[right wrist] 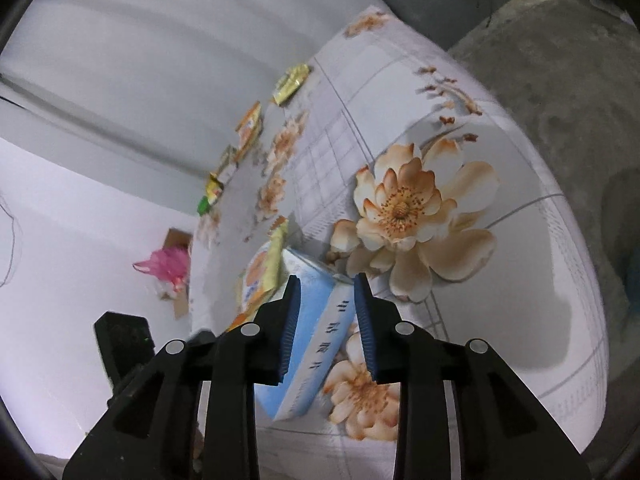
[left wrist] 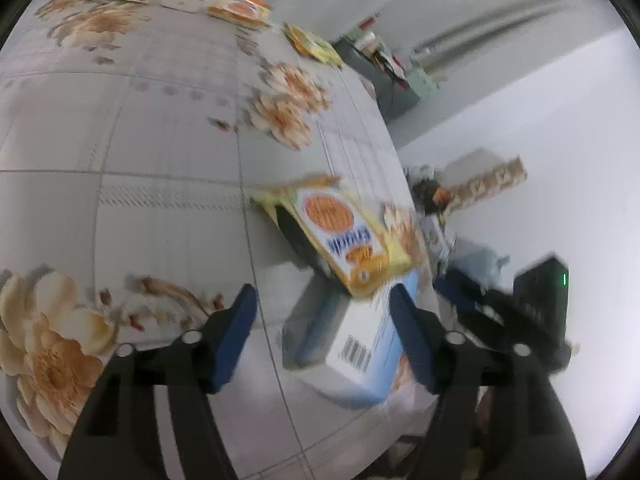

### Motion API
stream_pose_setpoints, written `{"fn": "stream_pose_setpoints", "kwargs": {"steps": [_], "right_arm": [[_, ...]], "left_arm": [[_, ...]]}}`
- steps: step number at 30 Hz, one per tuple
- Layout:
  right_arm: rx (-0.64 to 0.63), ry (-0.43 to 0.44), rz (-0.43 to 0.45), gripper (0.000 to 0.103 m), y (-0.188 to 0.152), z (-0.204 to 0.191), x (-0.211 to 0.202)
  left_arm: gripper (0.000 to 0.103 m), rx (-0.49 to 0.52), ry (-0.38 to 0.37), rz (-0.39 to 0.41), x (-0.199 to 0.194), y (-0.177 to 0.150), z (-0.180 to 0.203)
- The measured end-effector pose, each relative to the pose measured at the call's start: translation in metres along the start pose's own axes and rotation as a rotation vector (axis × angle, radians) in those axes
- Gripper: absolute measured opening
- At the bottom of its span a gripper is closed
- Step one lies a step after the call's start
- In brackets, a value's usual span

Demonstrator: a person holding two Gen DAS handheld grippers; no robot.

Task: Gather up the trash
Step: 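Grasp the blue-and-white box with the right tool, then grasp the yellow Enaak snack bag with the left tool while the right tool lifts the box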

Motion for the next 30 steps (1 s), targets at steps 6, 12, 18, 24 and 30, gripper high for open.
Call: {"fn": "stream_pose_setpoints", "kwargs": {"steps": [6,12,18,24,30], "right_arm": [[-0.159,-0.069,0.005,0.03,0.009,-0.045,0.015],[-0.386,-0.188,-0.045,0.007,0.001,-0.081,0.058],[-0.358,-0.172,-0.109,0.0,-0.006,-0.071,0.075],[-0.288,-0.092,-0.117,0.0,-0.003,-0.061,0.07],[-0.255,-0.036,-0.094,0.001,-0.005,-0.057,0.054]], "left_arm": [[0.072,-0.221,-0.139,-0.098,0.023,0.013,-0.023],[0.071,-0.376,-0.25,-0.103,0.038,0.021,-0.032],[0.069,-0.459,-0.345,-0.085,0.044,0.028,-0.032],[0.051,-0.402,-0.353,-0.053,0.045,0.036,-0.018],[0.015,-0.154,-0.17,-0.04,0.048,0.037,0.002]]}}
Point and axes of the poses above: each gripper's, at about its wrist camera, not at the fingertips, and x roughly the way its jaws point, z to its right, y to its top, the point moved 2 cm from there along x, roughly the way its jaws point, and after that the axes turned 2 degrees about -y, right-handed, at the moved point
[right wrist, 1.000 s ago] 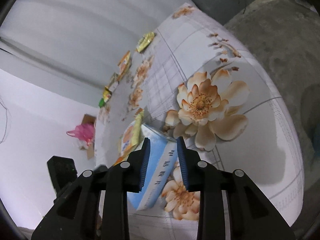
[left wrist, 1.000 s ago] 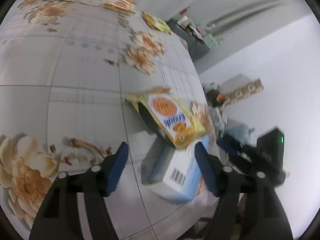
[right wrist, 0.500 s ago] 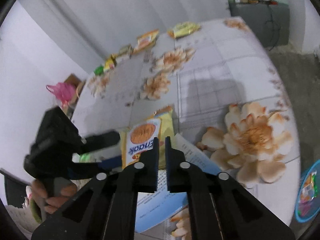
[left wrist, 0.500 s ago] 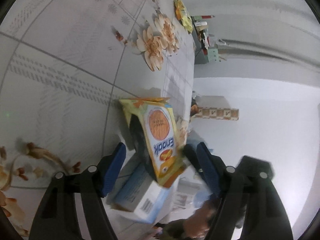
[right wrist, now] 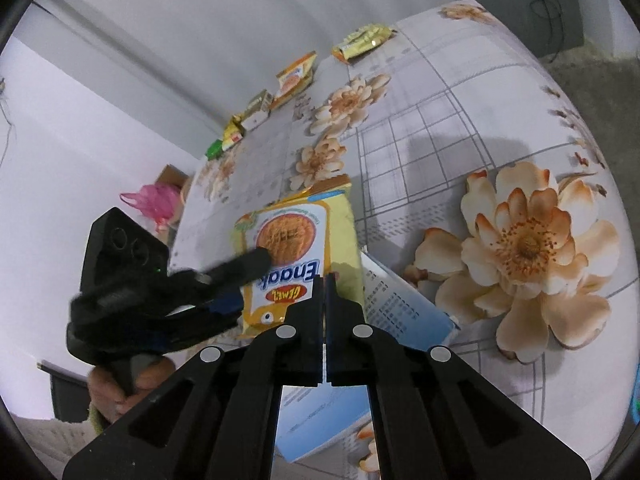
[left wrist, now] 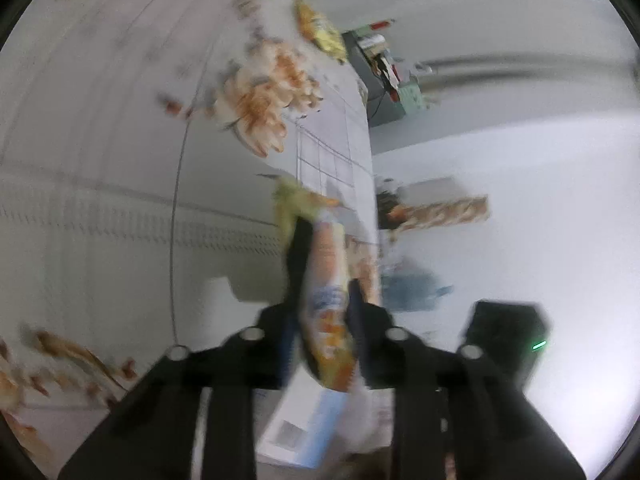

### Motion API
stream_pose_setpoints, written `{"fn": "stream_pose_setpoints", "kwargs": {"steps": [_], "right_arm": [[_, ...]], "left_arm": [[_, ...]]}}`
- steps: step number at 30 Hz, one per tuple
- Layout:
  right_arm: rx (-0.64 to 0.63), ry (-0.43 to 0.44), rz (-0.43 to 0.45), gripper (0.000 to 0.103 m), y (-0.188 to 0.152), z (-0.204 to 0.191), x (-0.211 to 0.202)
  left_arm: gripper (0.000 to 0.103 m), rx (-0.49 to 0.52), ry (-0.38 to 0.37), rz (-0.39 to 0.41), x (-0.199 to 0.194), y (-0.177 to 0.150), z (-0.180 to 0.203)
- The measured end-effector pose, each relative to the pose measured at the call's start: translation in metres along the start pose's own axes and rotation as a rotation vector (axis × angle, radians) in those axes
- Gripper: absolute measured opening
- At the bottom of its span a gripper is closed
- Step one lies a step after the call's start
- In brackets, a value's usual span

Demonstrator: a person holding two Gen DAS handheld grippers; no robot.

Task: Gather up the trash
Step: 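Grasp the yellow Enaak snack bag with the left tool while the right tool lifts the box, then carry the box and Enaak bag toward the blue wastebasket with both tools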

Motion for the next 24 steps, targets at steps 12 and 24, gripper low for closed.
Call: {"fn": "stream_pose_setpoints", "kwargs": {"steps": [12,24], "right_arm": [[0.123,-0.03,0.032,0.018,-0.031,0.033,-0.054],[0.275,0.033,-0.058,0.037,-0.048,0.045,-0.018]], "left_arm": [[0.0,0.53,0.317,0.182,-0.058,-0.01,0.06],[0.0,0.626,0.414,-0.008,-0.01,-0.037,0.041]]}}
Point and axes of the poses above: each gripper's, at about its wrist camera, not at the fingertips, and x roughly the way its jaws point, z to its right, y to its top, the point moved 2 cm from there along x, roughly the way its jaws point, and after that the axes turned 2 degrees about -y, right-handed, at the moved point
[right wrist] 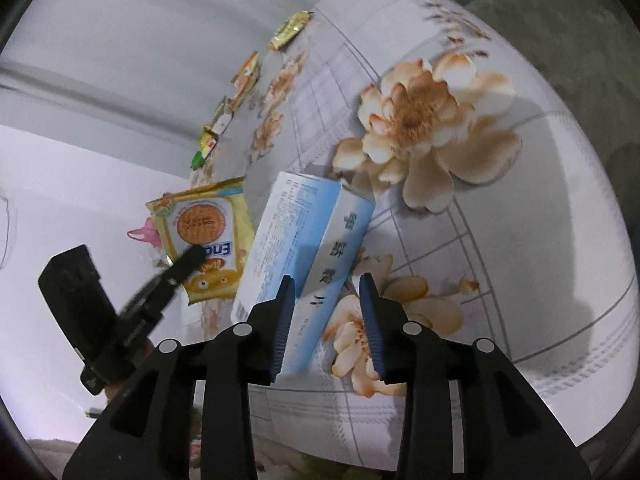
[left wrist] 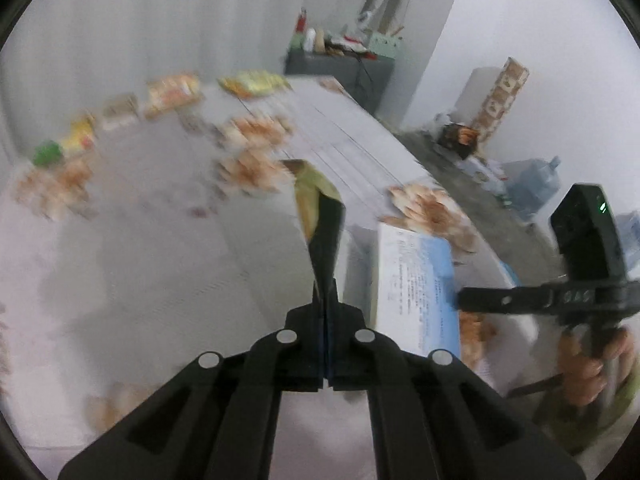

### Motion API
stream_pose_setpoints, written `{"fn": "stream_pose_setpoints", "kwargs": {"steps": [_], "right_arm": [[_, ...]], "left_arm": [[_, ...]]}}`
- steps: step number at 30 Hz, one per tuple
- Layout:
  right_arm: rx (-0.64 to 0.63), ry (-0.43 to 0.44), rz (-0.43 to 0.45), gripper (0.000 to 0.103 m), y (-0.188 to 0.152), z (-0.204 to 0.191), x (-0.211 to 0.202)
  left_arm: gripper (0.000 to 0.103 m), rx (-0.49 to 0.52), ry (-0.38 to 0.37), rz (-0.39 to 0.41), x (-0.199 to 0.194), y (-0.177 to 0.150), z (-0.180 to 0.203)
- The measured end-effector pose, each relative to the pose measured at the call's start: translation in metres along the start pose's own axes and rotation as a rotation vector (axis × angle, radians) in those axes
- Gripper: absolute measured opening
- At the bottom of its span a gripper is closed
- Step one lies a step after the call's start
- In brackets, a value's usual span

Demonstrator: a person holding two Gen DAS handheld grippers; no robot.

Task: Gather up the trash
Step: 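Carry the box and Enaak bag toward the blue wastebasket with both tools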

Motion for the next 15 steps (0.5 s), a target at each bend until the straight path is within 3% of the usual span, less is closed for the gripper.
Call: {"fn": "stream_pose_setpoints", "kwargs": {"steps": [3,8,10,12,15], "right_arm": [[0.025,0.012,0.008,0.042,0.0,0.004,0.0],[0.03,0.024,0.007,0.048,0.001,0.005,-0.003],[0.001,-0.003,0.009,0.054,0.0,0.0,-0.003],[-0.065,-0.067,0.012,0.066,-0.004,-0.011,-0.004],[-0.163,-0.166,0.007,0.074,-0.01,-0.027,-0.001]], "left_arm": [[0.0,-0.106,-0.115,-0.063,0.019,-0.005,-0.004],[0.0,-0.14,-0.162,-0.1,0.027,-0.016,0.01],[0.0,-0.145,-0.178,-0.113,0.032,-0.018,0.016],[0.0,-0.15,-0.192,-0.122,0.034,-0.022,0.021],[0.0,-0.151,-0.211,-0.125,0.036,-0.025,0.024]]}}
Point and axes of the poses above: each gripper's, at about its wrist camera, not at the fingertips, and x roughly the way its jaws point, z to its right, y to its top, the point moved 2 cm from there along x, roughly the way its jaws point, and after that the axes turned 2 degrees about -y, right-handed, at the moved point
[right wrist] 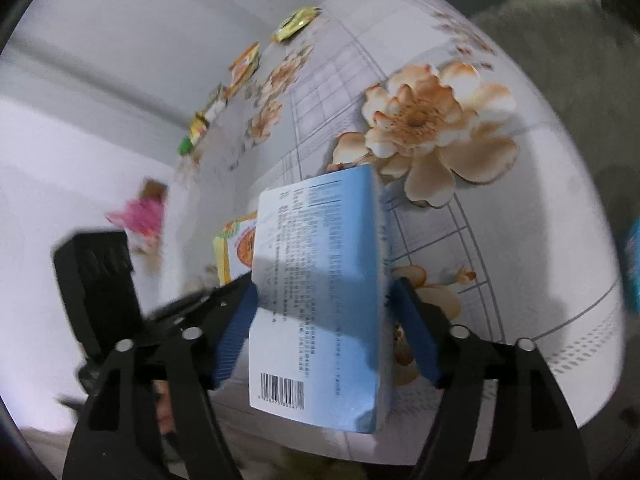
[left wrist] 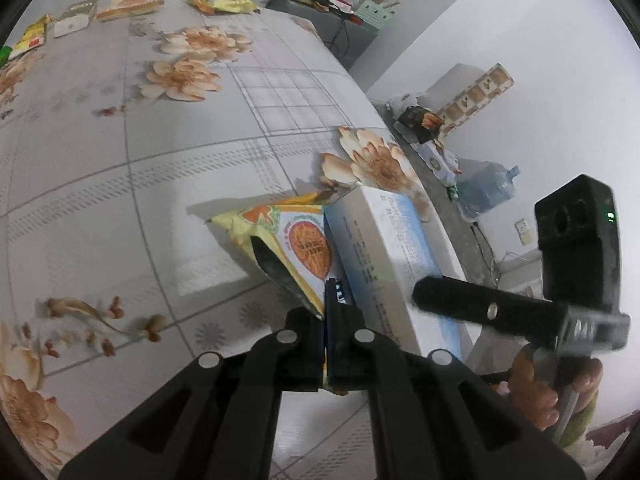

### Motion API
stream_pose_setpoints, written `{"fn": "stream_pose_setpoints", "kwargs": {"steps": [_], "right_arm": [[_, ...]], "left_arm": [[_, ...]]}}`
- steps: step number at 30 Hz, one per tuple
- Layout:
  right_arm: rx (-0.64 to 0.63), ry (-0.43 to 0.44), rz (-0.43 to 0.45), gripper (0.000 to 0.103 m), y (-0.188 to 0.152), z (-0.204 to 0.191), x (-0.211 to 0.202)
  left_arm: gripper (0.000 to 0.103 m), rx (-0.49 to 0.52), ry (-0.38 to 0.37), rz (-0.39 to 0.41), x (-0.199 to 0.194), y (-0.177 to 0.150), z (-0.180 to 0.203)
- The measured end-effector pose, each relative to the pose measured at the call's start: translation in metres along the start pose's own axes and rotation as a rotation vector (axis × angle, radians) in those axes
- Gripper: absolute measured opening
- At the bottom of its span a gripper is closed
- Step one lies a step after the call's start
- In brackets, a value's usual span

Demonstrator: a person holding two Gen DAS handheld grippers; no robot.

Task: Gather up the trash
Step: 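Carry the box and Enaak bag toward the blue wastebasket with both tools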

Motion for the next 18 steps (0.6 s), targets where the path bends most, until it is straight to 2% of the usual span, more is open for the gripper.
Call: {"fn": "stream_pose_setpoints", "kwargs": {"steps": [4,7,9,13,18], "right_arm": [[-0.078,-0.063,-0.011,0.076,-0.006,-0.014,0.007],[-0.093,-0.066,-0.006,0.076,-0.008,-0.015,0.008],[-0.089,-0.063,-0.003,0.072,-0.008,-0.012,0.007],[-0.08,-0.063,0.009,0.069,-0.011,-0.002,0.001],[-0.027,-0.035,0.031,0.068,-0.01,0.003,-0.008]], "left_arm": [[0.0,-0.007,-0.027,-0.004,0.003,0.0,0.0],[0.0,-0.005,-0.037,-0.003,0.003,0.001,0.001],[0.0,-0.004,-0.036,-0.002,0.002,0.0,0.002],[0.0,0.025,-0.015,0.012,-0.002,0.002,0.008],[0.0,0.109,0.052,0.044,-0.009,0.006,0.023]]}}
Point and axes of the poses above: each gripper's, at about its wrist camera, not at the fingertips, and x roughly the way its jaws point, z to its right, y to its top, the point moved 2 cm from there along x, roughly the way its jaws point, and after that the axes turned 2 degrees about -y, right-handed, at the moved point
